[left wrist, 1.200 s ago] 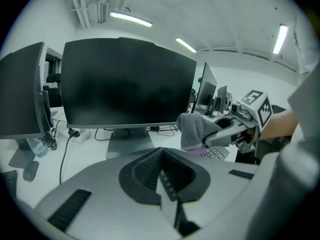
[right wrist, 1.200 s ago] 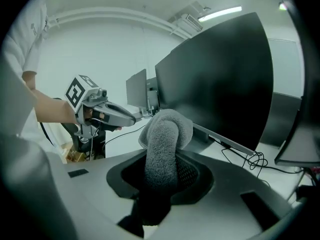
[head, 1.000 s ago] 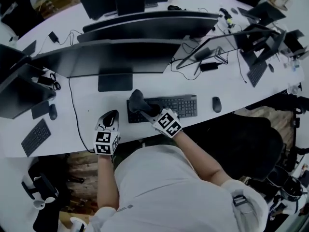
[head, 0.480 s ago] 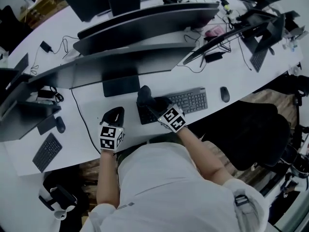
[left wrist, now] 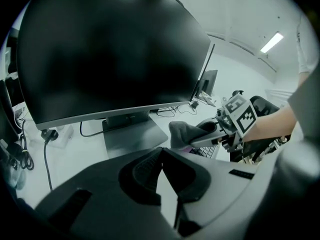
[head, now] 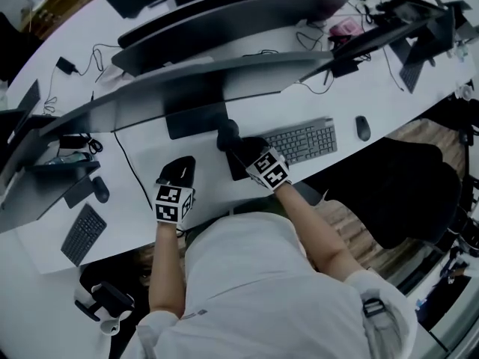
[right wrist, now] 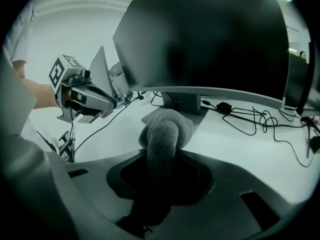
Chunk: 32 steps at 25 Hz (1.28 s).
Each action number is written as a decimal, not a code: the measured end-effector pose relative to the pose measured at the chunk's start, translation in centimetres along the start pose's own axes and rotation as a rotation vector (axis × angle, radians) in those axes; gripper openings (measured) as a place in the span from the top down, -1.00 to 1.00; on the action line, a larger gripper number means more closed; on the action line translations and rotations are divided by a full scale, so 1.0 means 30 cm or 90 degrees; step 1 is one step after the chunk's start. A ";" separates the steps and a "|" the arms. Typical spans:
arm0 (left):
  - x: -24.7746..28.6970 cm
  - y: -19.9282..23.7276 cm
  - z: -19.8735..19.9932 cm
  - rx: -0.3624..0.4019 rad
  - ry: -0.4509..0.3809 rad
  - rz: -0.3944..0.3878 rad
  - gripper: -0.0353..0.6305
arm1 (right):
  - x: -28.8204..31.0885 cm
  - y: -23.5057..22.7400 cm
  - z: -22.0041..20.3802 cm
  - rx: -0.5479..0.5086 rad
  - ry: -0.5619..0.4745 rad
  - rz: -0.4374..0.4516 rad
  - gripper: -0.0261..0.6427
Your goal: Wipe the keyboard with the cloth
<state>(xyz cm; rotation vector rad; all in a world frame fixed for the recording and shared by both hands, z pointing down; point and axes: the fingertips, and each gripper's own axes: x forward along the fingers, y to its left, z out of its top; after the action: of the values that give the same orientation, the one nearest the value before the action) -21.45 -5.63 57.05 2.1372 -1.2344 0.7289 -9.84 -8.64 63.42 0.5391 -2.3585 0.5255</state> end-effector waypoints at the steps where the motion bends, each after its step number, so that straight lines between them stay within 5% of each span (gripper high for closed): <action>1: 0.001 0.003 -0.008 0.001 0.005 -0.004 0.90 | 0.015 0.004 -0.004 0.000 0.003 0.001 0.59; 16: 0.017 -0.059 -0.088 0.006 0.047 -0.031 0.90 | 0.087 0.005 -0.082 0.013 0.024 -0.005 0.58; 32: 0.076 -0.187 -0.079 0.000 0.060 -0.004 0.90 | -0.048 -0.149 -0.178 0.009 0.041 -0.044 0.58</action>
<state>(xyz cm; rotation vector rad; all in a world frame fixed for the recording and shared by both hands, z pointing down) -15.90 -2.95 59.17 2.0815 -1.1780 0.8175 -3.88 -9.38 67.22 0.5988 -2.2691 0.5213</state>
